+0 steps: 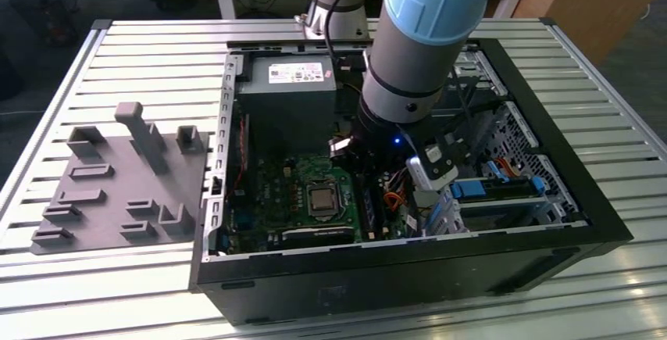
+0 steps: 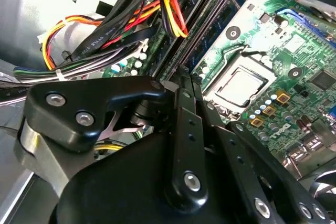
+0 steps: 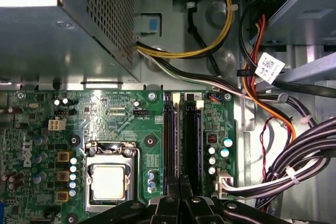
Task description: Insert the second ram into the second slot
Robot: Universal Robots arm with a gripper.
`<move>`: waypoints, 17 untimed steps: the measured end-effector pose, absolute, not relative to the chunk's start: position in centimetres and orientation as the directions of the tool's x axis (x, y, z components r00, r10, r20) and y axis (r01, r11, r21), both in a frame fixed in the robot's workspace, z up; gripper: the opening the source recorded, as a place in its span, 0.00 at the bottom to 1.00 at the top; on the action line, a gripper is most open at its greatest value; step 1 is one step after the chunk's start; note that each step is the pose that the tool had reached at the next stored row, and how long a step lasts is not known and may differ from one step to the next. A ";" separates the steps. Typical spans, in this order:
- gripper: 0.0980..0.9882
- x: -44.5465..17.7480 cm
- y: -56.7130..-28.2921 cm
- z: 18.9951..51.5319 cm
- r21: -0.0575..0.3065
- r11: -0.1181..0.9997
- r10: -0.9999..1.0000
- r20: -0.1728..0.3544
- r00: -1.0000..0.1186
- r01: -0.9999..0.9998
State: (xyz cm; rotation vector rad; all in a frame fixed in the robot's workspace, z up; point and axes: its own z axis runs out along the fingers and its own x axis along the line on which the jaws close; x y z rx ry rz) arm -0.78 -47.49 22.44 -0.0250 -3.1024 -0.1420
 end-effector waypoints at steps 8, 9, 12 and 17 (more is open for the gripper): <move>0.02 -0.8 -47.5 22.4 0.091 0.996 0.014 0.037 -0.999 0.018; 0.02 -0.8 -47.5 22.4 0.091 0.996 0.014 0.037 -0.999 0.018; 0.02 -0.8 -47.5 22.3 0.091 0.996 0.014 0.037 -0.999 0.018; 0.02 -0.8 -47.5 22.1 0.091 0.996 0.014 0.037 -0.999 0.018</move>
